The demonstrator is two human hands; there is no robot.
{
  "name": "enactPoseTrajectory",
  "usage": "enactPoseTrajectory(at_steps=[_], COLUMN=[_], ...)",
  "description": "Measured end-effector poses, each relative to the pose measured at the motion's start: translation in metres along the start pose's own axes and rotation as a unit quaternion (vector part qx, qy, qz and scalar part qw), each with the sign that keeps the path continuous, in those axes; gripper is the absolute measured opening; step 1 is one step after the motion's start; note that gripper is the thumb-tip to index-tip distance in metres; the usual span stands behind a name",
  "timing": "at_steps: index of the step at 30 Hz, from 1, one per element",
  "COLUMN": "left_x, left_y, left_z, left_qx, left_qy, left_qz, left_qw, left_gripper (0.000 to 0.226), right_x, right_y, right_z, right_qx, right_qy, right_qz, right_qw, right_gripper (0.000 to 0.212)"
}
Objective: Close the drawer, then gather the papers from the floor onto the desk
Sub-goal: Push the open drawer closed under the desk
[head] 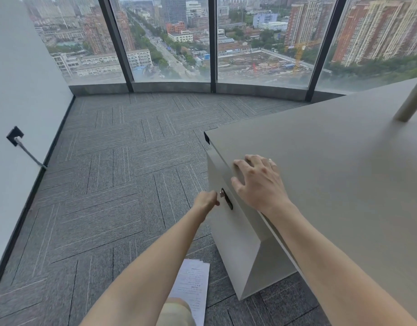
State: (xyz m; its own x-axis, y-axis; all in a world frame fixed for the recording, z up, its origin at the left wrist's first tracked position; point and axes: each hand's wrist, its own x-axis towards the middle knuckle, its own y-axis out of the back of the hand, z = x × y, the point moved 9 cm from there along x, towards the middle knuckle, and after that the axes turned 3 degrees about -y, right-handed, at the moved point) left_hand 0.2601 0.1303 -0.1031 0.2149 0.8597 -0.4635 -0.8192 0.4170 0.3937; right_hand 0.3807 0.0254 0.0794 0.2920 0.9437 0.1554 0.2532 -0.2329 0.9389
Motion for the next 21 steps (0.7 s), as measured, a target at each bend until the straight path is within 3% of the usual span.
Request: enactPoseTrajectory(at_steps=[9,15,21], left_x=[-0.074,-0.131,-0.192], left_y=[0.062,0.121,0.186], left_z=[0.008,-0.005,-0.023], left_qx=[0.182,0.2,0.171], left_qy=[-0.092,-0.101,-0.092], left_qz=[-0.021,-0.003,0.027], left_qw=[0.979,0.975,0.981], left_gripper=[0.016,0.02,0.012], right_x=[-0.013,-0.061,-0.105], right_y=[-0.007,-0.011,-0.008], right_z=[-0.017,-0.102,-0.153], right_qx=[-0.04,-0.025,-0.014], right_qy=[-0.046,0.016,0.039], right_qz=[-0.049,-0.059,-0.11], right_qw=[0.997,0.998,0.993], right_gripper=[0.046,0.036,0.047])
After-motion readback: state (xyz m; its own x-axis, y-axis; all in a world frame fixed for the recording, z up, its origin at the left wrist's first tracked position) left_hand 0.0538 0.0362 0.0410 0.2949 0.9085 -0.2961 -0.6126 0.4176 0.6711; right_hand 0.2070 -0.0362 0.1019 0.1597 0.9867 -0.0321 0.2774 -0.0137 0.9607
